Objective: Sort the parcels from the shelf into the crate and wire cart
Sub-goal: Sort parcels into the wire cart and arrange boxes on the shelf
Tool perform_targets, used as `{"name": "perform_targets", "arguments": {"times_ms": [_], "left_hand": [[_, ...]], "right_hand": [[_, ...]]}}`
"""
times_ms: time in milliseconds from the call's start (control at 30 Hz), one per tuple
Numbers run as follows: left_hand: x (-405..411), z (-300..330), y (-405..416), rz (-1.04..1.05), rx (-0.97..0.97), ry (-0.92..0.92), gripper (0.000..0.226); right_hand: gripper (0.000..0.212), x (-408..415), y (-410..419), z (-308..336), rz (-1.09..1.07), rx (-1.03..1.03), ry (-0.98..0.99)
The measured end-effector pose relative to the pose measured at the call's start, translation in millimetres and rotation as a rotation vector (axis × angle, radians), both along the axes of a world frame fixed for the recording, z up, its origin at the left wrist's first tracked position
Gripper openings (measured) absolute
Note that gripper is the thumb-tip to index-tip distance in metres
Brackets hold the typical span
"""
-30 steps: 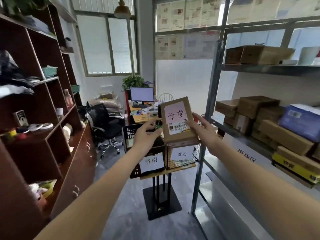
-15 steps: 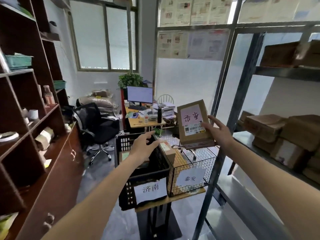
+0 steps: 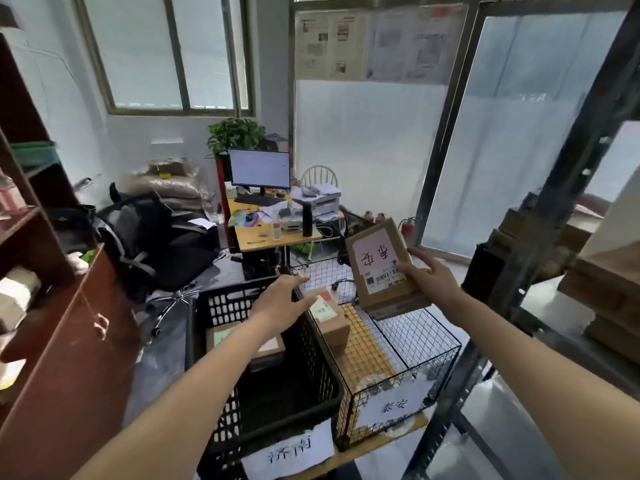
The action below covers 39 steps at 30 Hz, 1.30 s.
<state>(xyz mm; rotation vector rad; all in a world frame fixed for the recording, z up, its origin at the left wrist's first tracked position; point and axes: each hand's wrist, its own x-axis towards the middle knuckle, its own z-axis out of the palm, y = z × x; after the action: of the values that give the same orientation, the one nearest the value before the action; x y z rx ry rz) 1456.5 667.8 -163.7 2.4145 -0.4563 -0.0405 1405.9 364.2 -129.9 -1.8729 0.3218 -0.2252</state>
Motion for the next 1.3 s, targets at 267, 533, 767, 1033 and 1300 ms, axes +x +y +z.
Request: {"name": "perform_targets", "arguments": {"times_ms": [267, 533, 767, 1033, 1300], "left_hand": [[153.4, -72.1, -66.8, 0.011, 0.161, 0.083, 0.057], [268.5, -154.6, -117.5, -0.014, 0.319, 0.141, 0.055], [327.0, -200.0, -96.2, 0.034, 0.483, 0.072, 0.060], [355.3, -218.7, -83.5, 0.087, 0.443, 0.101, 0.062], [359.0, -229.0, -75.9, -0.003, 0.470, 0.048, 0.071]], "right_hand": [[0.057, 175.6, -65.2, -106.6, 0.049, 0.041, 0.112], [0.061, 300.1, -112.6, -227.7, 0.178, 0.129, 0.338], [0.065, 354.9, -101.0, -292.1, 0.168, 0.305, 0.411], [0.124, 360.1, -27.5, -325.7, 0.125, 0.519, 0.478], [0.147, 362.3, -10.6, -329.7, 0.214, 0.193, 0.408]]}}
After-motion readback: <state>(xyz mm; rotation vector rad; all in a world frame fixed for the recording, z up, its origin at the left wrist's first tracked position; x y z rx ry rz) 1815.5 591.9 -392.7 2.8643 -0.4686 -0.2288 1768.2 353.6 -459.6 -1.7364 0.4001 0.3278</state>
